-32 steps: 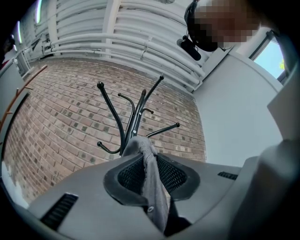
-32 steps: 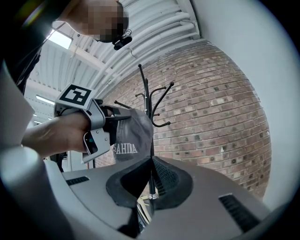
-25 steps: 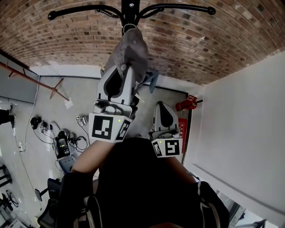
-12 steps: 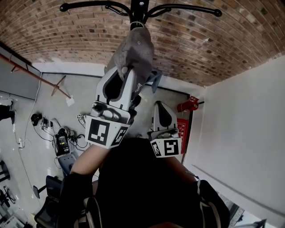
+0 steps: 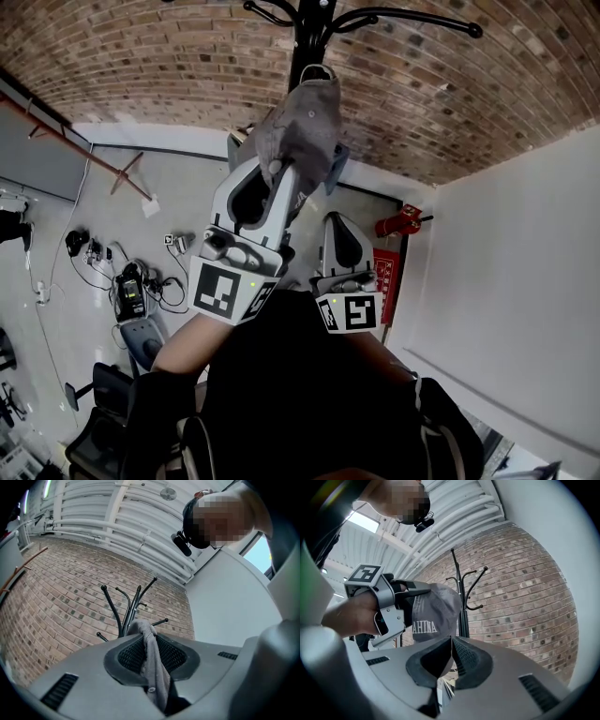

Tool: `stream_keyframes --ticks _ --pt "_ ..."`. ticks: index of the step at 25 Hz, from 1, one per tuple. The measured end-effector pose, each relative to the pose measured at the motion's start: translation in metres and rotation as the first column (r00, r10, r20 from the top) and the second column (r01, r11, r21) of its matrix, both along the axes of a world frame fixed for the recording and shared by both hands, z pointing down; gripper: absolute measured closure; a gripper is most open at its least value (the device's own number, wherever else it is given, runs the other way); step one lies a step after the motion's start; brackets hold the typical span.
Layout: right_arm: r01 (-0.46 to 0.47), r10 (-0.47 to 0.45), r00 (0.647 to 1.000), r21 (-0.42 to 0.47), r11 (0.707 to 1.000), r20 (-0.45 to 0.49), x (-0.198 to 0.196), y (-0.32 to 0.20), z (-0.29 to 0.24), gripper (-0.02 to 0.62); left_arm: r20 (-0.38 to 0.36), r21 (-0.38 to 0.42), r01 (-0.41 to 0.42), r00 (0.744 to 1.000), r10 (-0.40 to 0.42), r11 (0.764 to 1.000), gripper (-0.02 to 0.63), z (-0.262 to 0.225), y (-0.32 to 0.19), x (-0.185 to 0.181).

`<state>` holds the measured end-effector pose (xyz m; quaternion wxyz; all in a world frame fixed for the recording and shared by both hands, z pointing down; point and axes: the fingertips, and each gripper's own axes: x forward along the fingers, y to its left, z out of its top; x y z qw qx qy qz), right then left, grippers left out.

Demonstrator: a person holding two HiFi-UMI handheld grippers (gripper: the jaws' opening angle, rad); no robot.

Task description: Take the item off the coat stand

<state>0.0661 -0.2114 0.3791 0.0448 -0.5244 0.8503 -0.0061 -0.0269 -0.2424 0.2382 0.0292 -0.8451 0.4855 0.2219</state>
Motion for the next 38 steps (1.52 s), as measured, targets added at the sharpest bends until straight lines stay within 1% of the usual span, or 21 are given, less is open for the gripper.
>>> stream_keyframes --ticks 6,14,17,20,22,26,27,30,31,32,36,38 --pt "-0.004 0.004 1.0 -0.004 1.0 -0.003 -0.002 0.009 0.003 0.575 -0.03 -0.019 -0.007 1.0 0.007 1.0 0.515 0.009 0.012 -0.009" --pt "-0.002 0.001 1.0 0.018 1.0 0.004 -0.009 0.012 -0.005 0.575 -0.04 -0.046 0.011 0.999 -0.013 0.999 0.515 0.025 0.026 -0.021" --pt "0.006 -0.006 1.0 0.016 1.0 -0.022 -0.014 0.012 -0.004 0.575 -0.034 -0.067 0.022 0.999 -0.025 0.998 0.515 0.038 0.03 -0.026" --pt "0.008 -0.007 0.997 0.011 1.0 -0.072 -0.02 0.013 -0.005 0.575 -0.012 -0.094 0.038 0.999 -0.039 0.995 0.515 0.051 0.035 -0.028" --pt "-0.002 0.004 0.997 0.02 1.0 -0.076 -0.021 0.013 -0.01 0.575 0.011 -0.102 0.046 0.999 -0.046 0.994 0.515 0.056 0.038 -0.028" --pt "-0.02 0.022 0.997 0.032 0.999 -0.077 -0.023 0.014 -0.017 0.575 0.001 -0.09 0.052 0.999 -0.052 0.995 0.515 0.061 0.043 -0.032" --pt "-0.022 0.025 0.996 0.036 0.999 -0.083 -0.024 0.014 -0.018 0.575 0.011 -0.088 0.058 0.998 -0.058 0.994 0.515 0.064 0.045 -0.033" --pt "-0.023 0.026 0.995 0.033 0.999 -0.093 -0.027 0.013 -0.015 0.575 0.107 -0.093 0.083 0.992 -0.073 0.992 0.515 0.085 0.051 -0.033" --pt "-0.025 0.028 0.995 0.028 0.999 -0.092 -0.027 0.012 -0.013 0.575 0.127 -0.094 0.086 0.989 -0.074 0.992 0.515 0.089 0.052 -0.032" --pt "-0.03 0.032 0.995 0.024 0.999 -0.092 -0.027 0.011 -0.011 0.575 0.133 -0.1 0.085 0.989 -0.071 0.991 0.515 0.093 0.052 -0.032" --pt "-0.049 0.051 0.995 0.026 0.998 -0.087 -0.025 0.014 -0.009 0.575 0.12 -0.136 0.068 0.991 -0.051 0.988 0.515 0.103 0.051 -0.032" --pt "-0.05 0.053 0.995 0.036 0.998 -0.079 -0.025 0.014 -0.011 0.575 0.132 -0.151 0.068 0.99 -0.048 0.986 0.515 0.107 0.051 -0.031"
